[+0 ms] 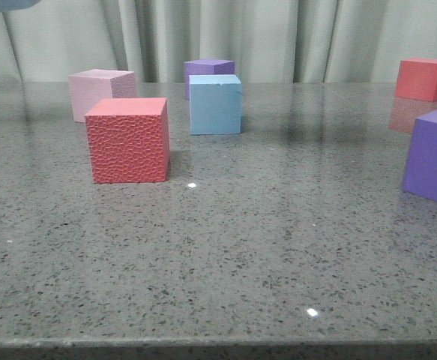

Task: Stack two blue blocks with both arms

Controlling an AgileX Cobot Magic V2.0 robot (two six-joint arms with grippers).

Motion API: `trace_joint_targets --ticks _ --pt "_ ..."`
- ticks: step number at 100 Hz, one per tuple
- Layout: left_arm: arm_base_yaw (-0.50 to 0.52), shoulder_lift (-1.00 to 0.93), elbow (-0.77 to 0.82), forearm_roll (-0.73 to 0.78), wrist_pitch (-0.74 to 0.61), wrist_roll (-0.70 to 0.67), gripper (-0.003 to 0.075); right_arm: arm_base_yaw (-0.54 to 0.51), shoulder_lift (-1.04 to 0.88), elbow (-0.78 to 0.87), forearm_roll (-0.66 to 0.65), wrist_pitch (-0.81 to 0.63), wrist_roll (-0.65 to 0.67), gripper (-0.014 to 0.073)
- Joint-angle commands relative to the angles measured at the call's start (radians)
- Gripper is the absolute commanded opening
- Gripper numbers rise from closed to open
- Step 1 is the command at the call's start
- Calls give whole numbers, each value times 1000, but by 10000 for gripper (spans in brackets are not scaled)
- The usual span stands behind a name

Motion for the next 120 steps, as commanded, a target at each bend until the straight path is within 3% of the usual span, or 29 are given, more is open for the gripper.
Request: trace_joint_targets --ticks 1,39,82,120 --pt "-54 -48 -36 -15 -73 -45 291 -1 -54 -23 -12 -54 -9 643" --pt "-207 16 -44 -68 -190 -97 291 -1 -147 4 -59 -41 -9 643" --pt "-312 168 -206 -91 -185 -128 290 -1 -361 279 -97 -151 -3 643" --pt "-363 217 -206 -100 -190 -177 290 -2 -423 322 -97 -149 -3 643"
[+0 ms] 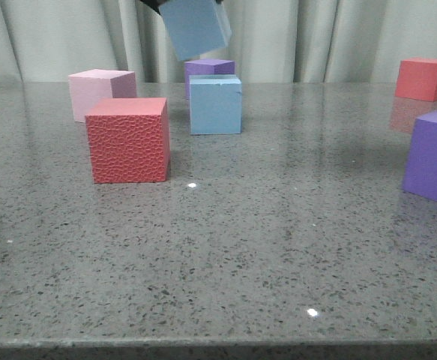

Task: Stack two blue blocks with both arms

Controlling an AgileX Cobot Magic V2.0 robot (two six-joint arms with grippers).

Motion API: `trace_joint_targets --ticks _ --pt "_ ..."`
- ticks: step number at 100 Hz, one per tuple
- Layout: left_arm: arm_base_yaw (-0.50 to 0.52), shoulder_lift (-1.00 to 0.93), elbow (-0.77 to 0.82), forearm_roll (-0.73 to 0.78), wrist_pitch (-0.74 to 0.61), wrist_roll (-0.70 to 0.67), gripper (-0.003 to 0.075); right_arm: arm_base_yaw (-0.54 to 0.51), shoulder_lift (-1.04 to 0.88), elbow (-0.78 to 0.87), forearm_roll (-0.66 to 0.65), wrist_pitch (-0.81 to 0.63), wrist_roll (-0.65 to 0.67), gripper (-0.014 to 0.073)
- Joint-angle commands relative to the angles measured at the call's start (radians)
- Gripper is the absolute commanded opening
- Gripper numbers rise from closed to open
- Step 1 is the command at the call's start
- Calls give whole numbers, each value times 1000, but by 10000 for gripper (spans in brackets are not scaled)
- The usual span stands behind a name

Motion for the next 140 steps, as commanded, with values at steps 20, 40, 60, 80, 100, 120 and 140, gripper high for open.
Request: trace_joint_targets --ticks 20,40,60,80,100,120,140 --pt "-32 -45 -33 -29 -33 -47 290 -2 -44 -22 -22 -51 -5 643" --pt "-32 -45 -33 -10 7 -47 290 -2 -44 -22 -22 -49 -5 643" --pt "-33 -45 -33 -3 28 -47 290 -2 -44 -22 -22 -51 -5 643" --pt "-35 -45 -33 -3 22 -47 291 -2 -44 -22 -22 -50 -5 643" --pt "-35 -45 -33 -3 -4 -47 409 -2 -44 -22 -22 -49 -5 643" --pt "-35 -45 -33 -3 -3 -47 576 -2 -44 -22 -22 -42 -6 643" --pt "-35 -45 -33 -19 -5 -42 578 -2 -44 -22 -22 -45 -6 643"
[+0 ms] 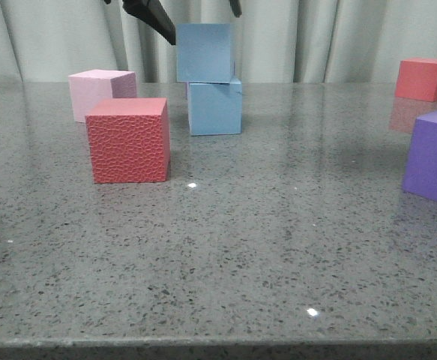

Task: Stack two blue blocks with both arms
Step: 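Set the cube on top of the placed cube and open the left gripper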

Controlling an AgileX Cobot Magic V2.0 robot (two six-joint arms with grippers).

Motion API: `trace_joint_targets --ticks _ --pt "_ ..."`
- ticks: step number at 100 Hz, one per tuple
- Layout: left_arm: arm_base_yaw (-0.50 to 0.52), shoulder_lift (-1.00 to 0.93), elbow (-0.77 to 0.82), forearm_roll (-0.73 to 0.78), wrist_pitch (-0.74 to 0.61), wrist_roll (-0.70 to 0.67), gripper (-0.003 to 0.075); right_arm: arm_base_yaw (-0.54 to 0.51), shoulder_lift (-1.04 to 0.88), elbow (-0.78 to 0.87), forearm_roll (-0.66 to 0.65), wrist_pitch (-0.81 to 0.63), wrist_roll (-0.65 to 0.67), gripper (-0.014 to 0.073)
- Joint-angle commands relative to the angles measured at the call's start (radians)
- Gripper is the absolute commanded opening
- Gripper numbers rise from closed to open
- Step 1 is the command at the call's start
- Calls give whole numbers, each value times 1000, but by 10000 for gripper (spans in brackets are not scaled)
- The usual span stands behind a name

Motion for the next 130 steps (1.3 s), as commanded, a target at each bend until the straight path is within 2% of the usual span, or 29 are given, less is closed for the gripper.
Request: trace_joint_targets --ticks 1,31,53,70,86,110,130 --pt "-11 -58 -33 -26 -55 -1 578 -2 -38 -24 -19 -51 -6 643" --pt "-14 -127 -33 -16 -37 79 526 -2 -99 12 -66 -107 -6 643" --pt "-49 -232 -33 76 23 168 478 -2 -223 176 -100 -221 -6 643" --pt "-104 -330 -33 205 50 170 450 -2 -313 309 -110 -306 -5 643" --pt "-143 -409 -6 233 55 186 438 -2 -385 399 -110 -364 -5 643" --pt "-152 -567 203 235 20 188 438 -2 -505 513 -110 -442 -5 643" --pt "-152 -744 483 235 -132 187 438 -2 -608 604 -110 -462 -5 643"
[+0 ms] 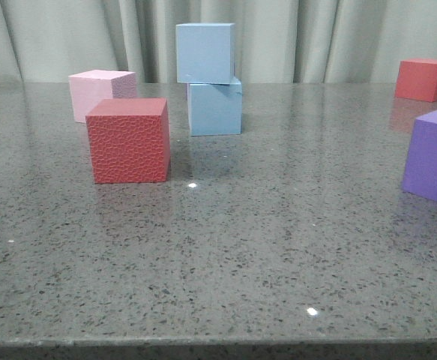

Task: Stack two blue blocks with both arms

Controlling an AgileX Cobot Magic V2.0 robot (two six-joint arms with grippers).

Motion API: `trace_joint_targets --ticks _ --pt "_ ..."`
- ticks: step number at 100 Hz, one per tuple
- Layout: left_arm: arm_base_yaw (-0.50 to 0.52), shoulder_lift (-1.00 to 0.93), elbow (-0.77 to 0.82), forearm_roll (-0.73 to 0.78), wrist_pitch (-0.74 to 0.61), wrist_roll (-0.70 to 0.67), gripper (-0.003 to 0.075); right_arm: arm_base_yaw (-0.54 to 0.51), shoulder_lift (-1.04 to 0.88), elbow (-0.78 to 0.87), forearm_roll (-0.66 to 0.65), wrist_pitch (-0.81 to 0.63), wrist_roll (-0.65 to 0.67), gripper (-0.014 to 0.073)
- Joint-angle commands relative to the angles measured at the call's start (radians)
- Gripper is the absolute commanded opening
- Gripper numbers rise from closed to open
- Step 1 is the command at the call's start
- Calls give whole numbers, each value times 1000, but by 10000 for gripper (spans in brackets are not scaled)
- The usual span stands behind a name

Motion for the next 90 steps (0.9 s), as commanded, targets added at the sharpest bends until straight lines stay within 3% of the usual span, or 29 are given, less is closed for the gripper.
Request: trace_joint_targets --ticks 1,22,36,48,62,74,90 --pt "-10 -119 99 5 -140 3 438 -2 -55 15 -21 -91 -7 643" --pt "-10 -329 391 -3 -280 -6 416 -2 -163 97 -21 -125 -7 643" --pt "-10 -472 552 -3 -355 -8 314 -2 -226 147 -21 -154 -7 617" --pt "-10 -591 667 -3 -414 -8 173 -2 -270 192 -21 -165 -7 455" --pt "-10 -718 776 -3 -450 -8 32 -2 -318 254 -21 -193 -7 156" --pt "-10 -804 852 5 -452 -8 -18 -2 -364 314 -21 -235 -7 -76" --pt "-10 -900 954 16 -458 2 -18 -2 -423 380 -20 -252 -7 -69"
